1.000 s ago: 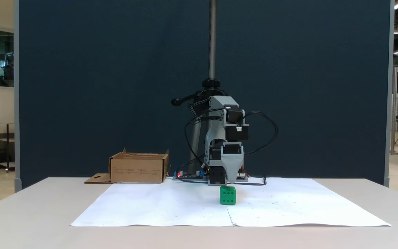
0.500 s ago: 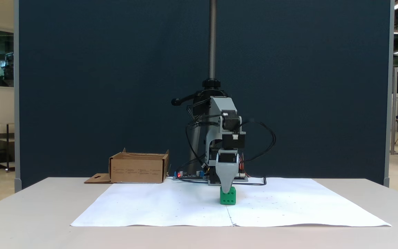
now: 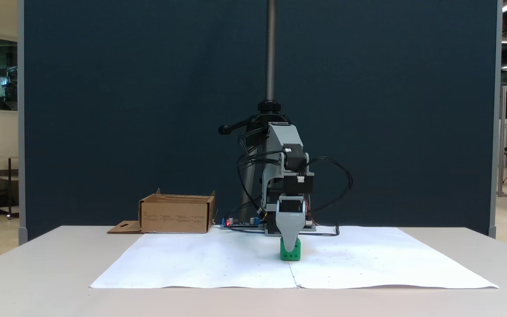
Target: Grasp a green dice and put it in the bin.
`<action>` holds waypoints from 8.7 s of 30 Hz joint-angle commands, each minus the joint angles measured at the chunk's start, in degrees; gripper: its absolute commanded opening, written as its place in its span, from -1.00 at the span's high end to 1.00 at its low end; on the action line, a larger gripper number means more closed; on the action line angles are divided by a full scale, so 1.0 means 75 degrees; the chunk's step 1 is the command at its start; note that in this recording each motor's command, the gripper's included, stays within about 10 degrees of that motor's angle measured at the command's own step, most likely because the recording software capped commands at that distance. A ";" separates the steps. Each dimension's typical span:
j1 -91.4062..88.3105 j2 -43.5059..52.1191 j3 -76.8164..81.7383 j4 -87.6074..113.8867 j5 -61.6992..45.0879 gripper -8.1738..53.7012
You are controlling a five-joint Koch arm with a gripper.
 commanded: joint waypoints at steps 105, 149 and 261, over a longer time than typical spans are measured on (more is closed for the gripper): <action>1.1695 0.3352 -0.2508 -0.1324 -0.1277 0.32; 1.5035 0.0902 -0.2637 -0.0328 -0.3797 -0.36; 0.0961 0.7066 0.9281 -1.5270 -0.3129 -0.69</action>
